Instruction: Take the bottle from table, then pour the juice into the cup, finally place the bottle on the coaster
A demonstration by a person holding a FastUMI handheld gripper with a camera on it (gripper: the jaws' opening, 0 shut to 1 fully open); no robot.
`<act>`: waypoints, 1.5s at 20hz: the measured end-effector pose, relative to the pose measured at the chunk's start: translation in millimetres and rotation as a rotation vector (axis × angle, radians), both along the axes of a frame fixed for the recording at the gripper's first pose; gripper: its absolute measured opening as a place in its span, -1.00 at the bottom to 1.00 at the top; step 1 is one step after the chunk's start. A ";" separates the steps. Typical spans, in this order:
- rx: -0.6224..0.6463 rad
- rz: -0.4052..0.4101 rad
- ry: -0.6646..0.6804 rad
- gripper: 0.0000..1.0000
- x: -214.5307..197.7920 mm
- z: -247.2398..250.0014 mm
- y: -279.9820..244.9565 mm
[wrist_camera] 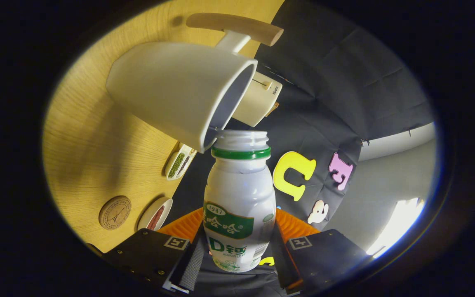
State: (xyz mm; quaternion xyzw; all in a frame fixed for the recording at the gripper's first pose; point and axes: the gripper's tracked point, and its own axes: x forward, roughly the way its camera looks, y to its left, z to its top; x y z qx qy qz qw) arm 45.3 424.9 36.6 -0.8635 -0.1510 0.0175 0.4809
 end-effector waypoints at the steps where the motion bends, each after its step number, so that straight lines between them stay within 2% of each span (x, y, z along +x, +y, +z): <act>1: -0.001 0.000 0.001 0.45 -0.2 -0.3 0.3; 10: -0.013 0.002 -0.009 0.45 -0.9 0.5 0.3; 14: 0.022 0.002 0.010 0.45 -0.9 -1.3 -0.8; 21: 0.214 0.005 0.120 0.45 -0.8 -9.8 -4.4; 30: 0.624 0.021 0.253 0.45 2.9 0.6 -8.0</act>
